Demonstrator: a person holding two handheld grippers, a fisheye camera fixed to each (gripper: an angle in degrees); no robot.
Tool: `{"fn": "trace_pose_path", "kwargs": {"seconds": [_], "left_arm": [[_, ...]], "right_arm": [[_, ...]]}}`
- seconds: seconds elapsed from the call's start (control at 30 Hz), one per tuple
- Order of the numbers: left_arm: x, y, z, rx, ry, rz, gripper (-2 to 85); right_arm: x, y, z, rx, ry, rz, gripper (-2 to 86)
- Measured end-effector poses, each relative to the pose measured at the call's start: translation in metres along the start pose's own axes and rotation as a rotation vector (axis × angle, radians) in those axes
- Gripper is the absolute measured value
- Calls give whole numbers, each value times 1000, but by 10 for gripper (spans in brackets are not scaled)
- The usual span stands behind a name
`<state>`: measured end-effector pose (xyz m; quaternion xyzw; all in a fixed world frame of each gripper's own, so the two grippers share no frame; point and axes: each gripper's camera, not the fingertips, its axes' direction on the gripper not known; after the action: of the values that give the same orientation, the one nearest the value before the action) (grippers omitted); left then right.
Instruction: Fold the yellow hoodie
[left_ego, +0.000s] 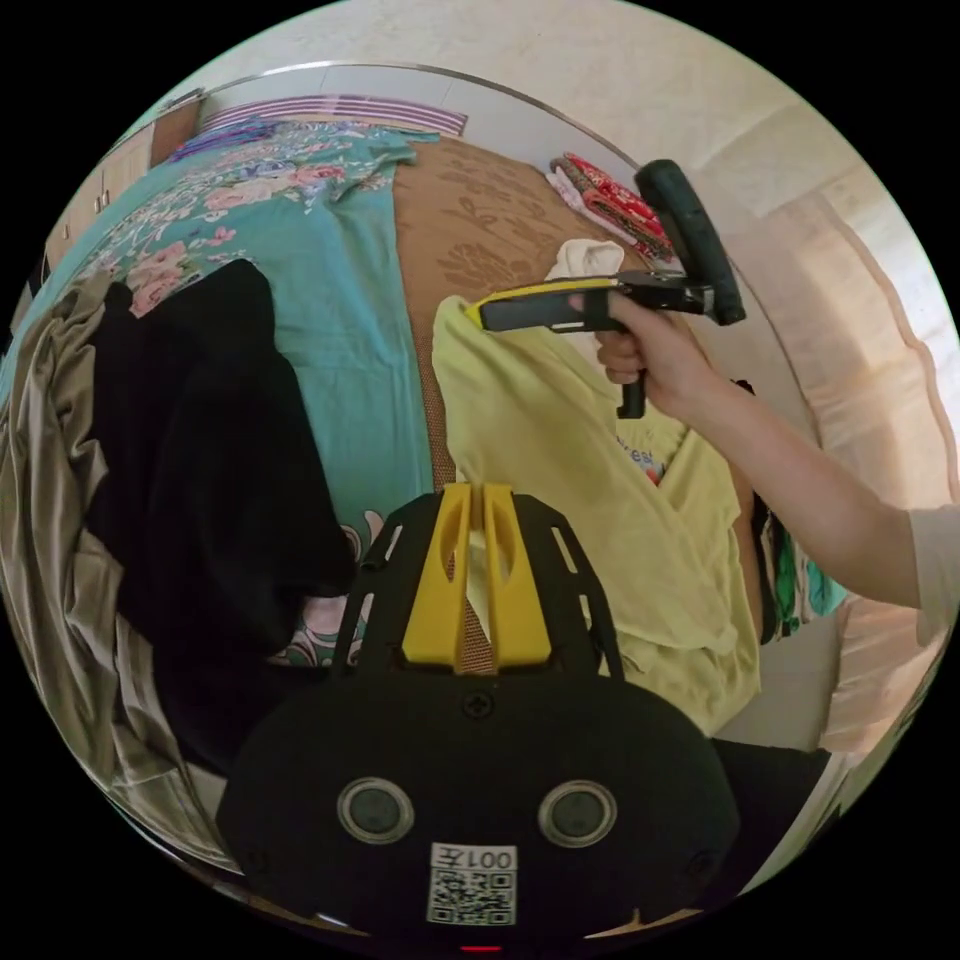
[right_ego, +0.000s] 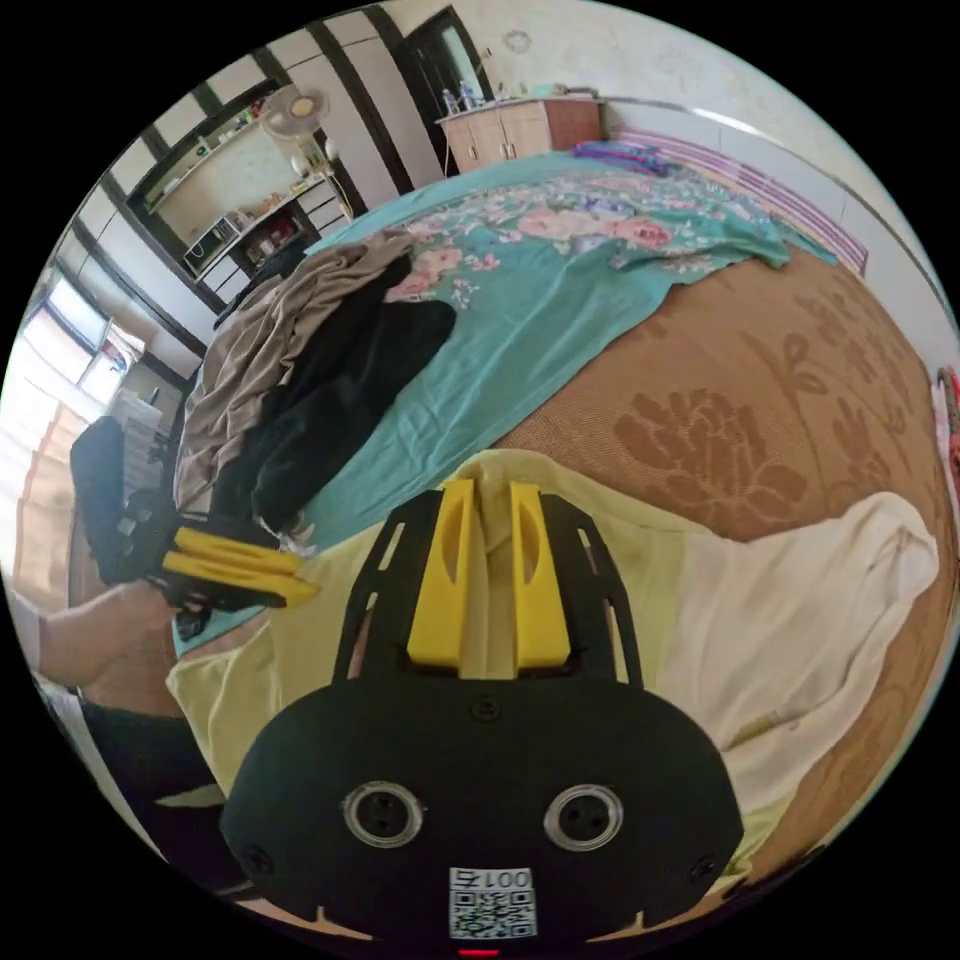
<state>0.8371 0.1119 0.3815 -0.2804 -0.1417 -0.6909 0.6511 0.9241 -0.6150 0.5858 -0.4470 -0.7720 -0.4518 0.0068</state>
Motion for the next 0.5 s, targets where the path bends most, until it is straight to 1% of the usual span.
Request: {"fn": "trace_pose_path", "kwargs": {"seconds": [0.03,0.07,0.1,0.17,0.23,0.27,0.3,0.33,0.43,0.5], "left_arm": [[-6,4,-6,19,10,-15,-12],[-13,8,-13,47,21,-40,-12],[-17,11,-17,63,21,-52,-12],[-34,21,-30,130,38,-105,-12],[-52,28,-29,150,99,-172,-11],[-61,31,-22,134,116,-214,-8],[-65,32,-19,121,114,-226,-7],[-70,35,-13,99,102,-238,1],[-74,45,-17,76,123,-238,30],[-71,58,-27,57,124,-226,43]], "right_arm": [[-2,-2,0,5,0,17,36],[-8,-3,-7,41,47,52,31],[-15,-3,-18,88,107,40,27],[-21,-7,-32,133,163,10,23],[-17,-17,-28,109,101,-15,22],[-13,-23,-14,50,70,-5,21],[-13,-27,4,-27,78,-20,22],[-13,-27,11,-59,89,-30,22],[-15,-21,0,-30,47,-48,23],[-19,-3,-39,55,67,-48,21]]}}
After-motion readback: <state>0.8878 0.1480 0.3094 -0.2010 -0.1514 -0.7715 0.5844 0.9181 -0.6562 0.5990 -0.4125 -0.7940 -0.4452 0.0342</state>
